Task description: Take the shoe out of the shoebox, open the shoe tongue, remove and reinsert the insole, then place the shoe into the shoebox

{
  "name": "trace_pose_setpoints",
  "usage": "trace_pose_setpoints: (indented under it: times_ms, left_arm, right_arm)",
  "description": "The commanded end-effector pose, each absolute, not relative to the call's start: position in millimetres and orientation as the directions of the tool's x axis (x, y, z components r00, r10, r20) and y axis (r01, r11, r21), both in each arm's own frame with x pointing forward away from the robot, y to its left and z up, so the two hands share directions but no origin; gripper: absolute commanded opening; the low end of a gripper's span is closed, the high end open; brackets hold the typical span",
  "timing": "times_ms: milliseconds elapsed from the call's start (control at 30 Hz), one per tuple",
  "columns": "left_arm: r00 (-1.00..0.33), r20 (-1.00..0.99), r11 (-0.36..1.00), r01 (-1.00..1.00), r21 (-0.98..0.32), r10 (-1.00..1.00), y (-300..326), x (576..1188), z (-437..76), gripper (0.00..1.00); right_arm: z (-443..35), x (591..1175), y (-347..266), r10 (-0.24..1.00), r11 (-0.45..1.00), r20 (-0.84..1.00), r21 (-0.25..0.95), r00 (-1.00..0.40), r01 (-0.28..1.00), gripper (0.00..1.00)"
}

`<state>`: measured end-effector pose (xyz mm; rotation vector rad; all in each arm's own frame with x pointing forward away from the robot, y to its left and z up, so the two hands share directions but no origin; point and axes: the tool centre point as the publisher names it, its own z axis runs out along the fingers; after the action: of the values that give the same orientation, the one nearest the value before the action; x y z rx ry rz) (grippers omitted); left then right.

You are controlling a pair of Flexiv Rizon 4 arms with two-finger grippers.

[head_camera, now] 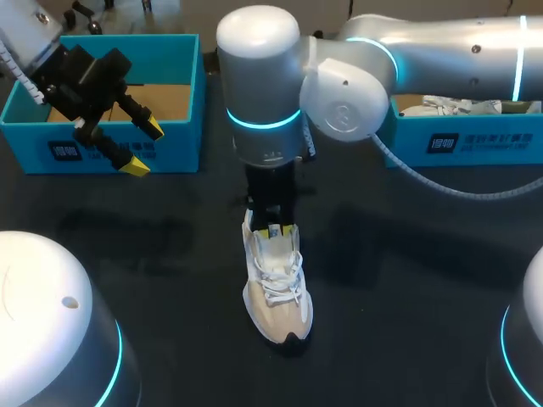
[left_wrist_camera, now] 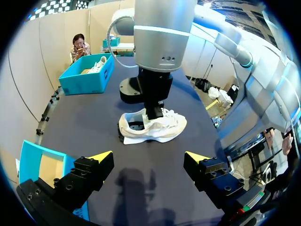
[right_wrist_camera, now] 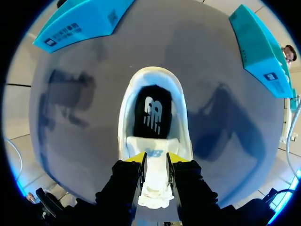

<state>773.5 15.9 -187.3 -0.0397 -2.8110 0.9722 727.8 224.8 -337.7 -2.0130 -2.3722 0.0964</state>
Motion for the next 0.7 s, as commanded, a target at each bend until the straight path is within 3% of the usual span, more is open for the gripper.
trace_pose_setpoints:
  times_ms: [33,333,600,633,667,700]
  left_arm:
    - [-0.986,0.149,0.789,-0.028,-0.614,0.08,16,774,-187,1.0]
    - [-0.986,0.149,0.789,-0.028,-0.614,0.08,16,774,-187,1.0]
    - [-0.986,0.149,0.789,-0.028,-0.614,0.08,16,774,-187,1.0]
    - [-0.986,0.149,0.789,-0.028,-0.614,0.08,16,774,-187,1.0]
    - [-0.986,0.149,0.789,-0.028,-0.614,0.08,16,774,-187,1.0]
    - [-0.986,0.149,0.789,-0.028,-0.614,0.08,16,774,-187,1.0]
  right_arm:
    - [-323,728,223,0.965,0.261,-0.001,-0.024,-0.261,0.965,0.29]
    - [-296,740,228,0.772,0.636,0.006,-0.008,-0.636,0.772,0.38]
    - [-277,751,232,0.565,0.825,0.025,-0.021,-0.825,0.564,0.48]
    - [-276,753,232,0.583,0.813,0.028,-0.025,-0.812,0.582,0.83]
    - [-276,753,232,0.583,0.813,0.028,-0.025,-0.812,0.582,1.0]
    - [-276,753,232,0.583,0.813,0.028,-0.025,-0.812,0.582,1.0]
